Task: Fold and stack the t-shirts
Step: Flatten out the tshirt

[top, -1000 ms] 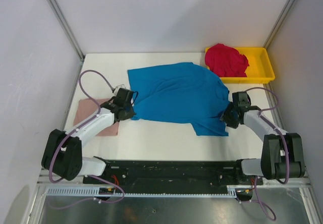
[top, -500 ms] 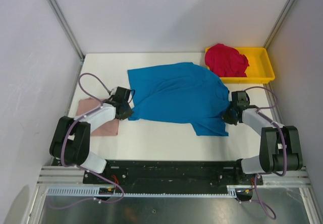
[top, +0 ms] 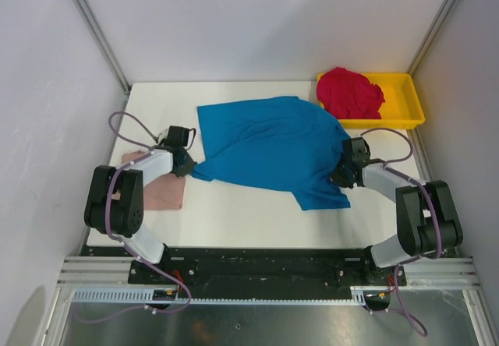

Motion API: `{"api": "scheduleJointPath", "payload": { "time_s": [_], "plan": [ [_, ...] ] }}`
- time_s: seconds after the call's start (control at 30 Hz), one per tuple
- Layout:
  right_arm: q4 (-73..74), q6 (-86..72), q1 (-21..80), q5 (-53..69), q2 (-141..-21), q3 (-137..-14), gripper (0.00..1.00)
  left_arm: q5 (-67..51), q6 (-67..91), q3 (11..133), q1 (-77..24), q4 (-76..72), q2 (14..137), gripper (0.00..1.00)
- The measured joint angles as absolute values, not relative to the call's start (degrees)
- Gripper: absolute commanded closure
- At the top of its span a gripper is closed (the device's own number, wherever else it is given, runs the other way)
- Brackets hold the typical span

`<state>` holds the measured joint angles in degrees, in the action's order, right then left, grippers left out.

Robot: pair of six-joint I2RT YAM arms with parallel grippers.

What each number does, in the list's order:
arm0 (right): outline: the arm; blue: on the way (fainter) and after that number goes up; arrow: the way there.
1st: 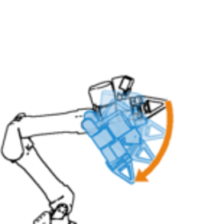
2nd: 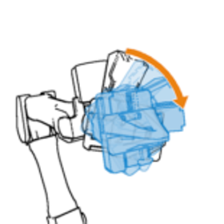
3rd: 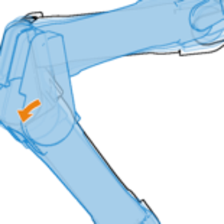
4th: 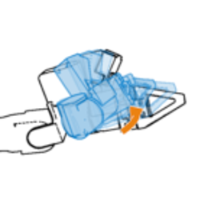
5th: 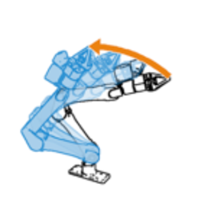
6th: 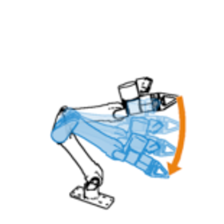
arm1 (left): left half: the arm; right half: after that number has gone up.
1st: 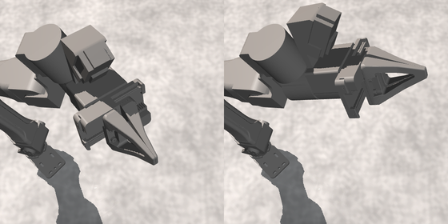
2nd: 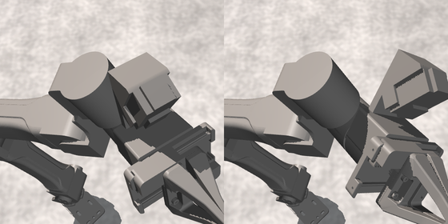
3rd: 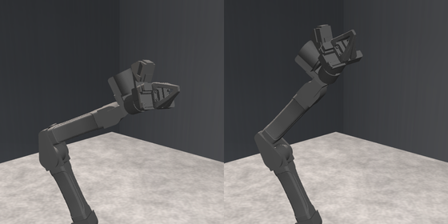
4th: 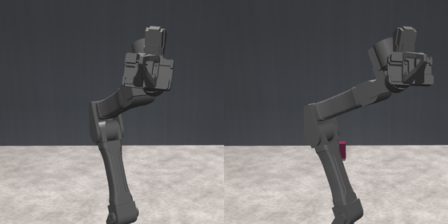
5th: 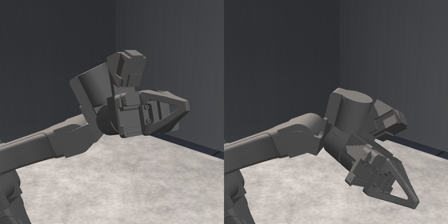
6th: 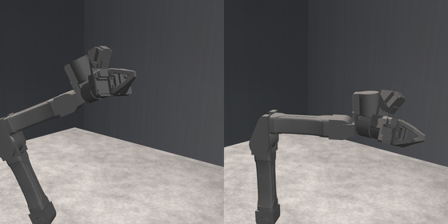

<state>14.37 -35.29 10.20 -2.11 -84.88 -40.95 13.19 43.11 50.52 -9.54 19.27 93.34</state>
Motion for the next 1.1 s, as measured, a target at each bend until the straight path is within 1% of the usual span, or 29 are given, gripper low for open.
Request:
{"api": "scheduleJointPath", "payload": {
  "time_s": [0.27,0.6,0.77,0.93,1.1],
  "plan": [
    [12.7,-35.6,13.5,-2.0,-88.5,-43.9,1.00,13.2,43.9,49.1,-6.2,17.5,92.8,1.00],
    [12.2,-36.7,17.9,-2.2,-89.3,-44.5,1.00,16.1,44.6,43.6,-2.7,19.7,86.5,1.00],
    [14.4,-37.3,20.5,-2.5,-88.5,-44.5,1.00,17.5,44.6,40.1,-1.7,22.3,82.0,1.00],
    [19.7,-37.6,22.5,-2.8,-83.5,-42.6,1.00,17.8,44.2,38.2,-1.0,25.0,77.0,1.00],
    [26.2,-37.5,19.5,-3.2,-72.0,-41.3,1.00,16.6,42.0,38.1,-2.0,26.4,71.7,1.00]
  ]
}}
